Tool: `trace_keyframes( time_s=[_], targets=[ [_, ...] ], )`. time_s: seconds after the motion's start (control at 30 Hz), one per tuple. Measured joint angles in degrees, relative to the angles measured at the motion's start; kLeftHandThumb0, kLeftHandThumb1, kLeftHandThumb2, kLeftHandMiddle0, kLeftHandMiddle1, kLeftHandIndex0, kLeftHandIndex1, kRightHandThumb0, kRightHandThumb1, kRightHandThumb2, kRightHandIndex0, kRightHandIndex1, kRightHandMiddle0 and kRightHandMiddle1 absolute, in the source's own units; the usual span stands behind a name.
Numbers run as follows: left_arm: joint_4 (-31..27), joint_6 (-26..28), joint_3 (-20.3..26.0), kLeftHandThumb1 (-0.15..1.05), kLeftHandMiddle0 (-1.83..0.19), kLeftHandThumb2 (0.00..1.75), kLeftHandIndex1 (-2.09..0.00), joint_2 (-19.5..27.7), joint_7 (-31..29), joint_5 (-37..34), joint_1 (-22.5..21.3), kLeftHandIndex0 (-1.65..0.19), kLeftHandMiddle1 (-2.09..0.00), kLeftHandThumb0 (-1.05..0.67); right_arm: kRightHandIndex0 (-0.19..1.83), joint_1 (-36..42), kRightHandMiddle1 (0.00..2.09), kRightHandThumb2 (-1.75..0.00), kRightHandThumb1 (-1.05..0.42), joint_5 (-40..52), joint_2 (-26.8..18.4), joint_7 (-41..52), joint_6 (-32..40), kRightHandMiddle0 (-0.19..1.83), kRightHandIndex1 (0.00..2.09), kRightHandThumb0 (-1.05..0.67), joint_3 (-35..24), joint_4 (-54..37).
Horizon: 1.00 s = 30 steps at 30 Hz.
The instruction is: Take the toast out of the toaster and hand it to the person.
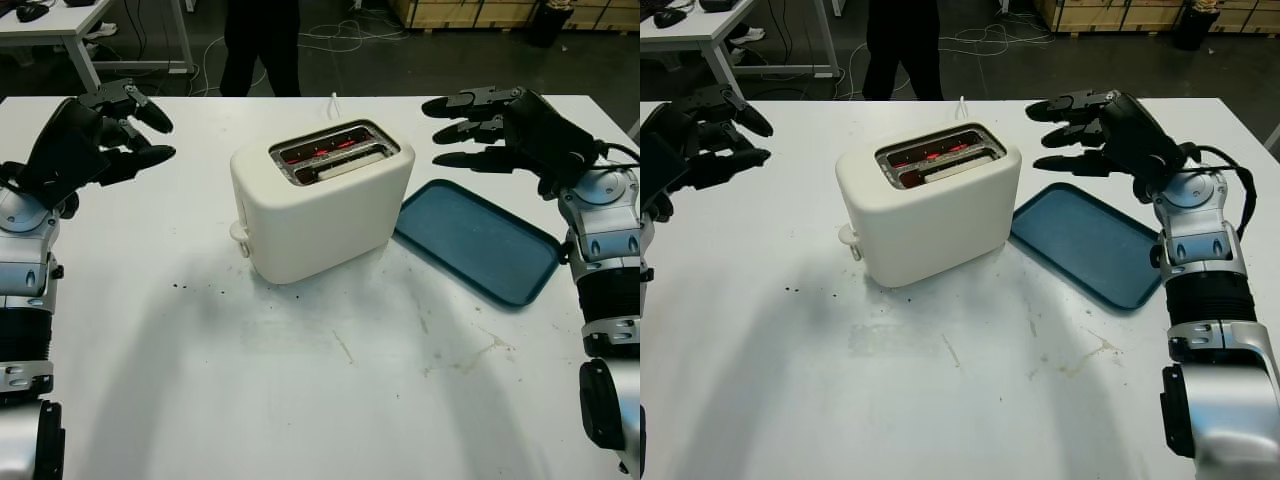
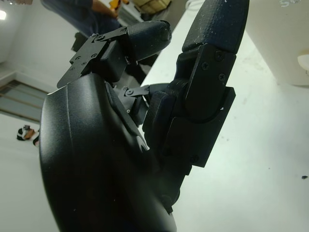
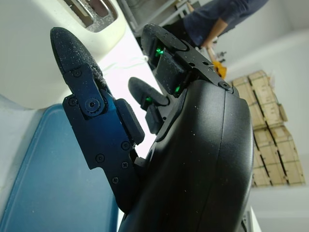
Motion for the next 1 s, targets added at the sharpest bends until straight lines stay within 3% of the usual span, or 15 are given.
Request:
trace_keyframes(
  time_s=[1.0],
  targets=[
    [0.0, 0.0, -0.2, 0.92, -0.52, 0.06, -1.43, 0.0, 0.1, 0.3, 0.0, -0.42, -1.50, -1.05, 0.59, 0.0, 0.00, 0.00, -0.74, -0.2, 0.0, -0.2, 0.0, 0.75, 0.52, -0.67, 0.2, 0.0]
  ],
)
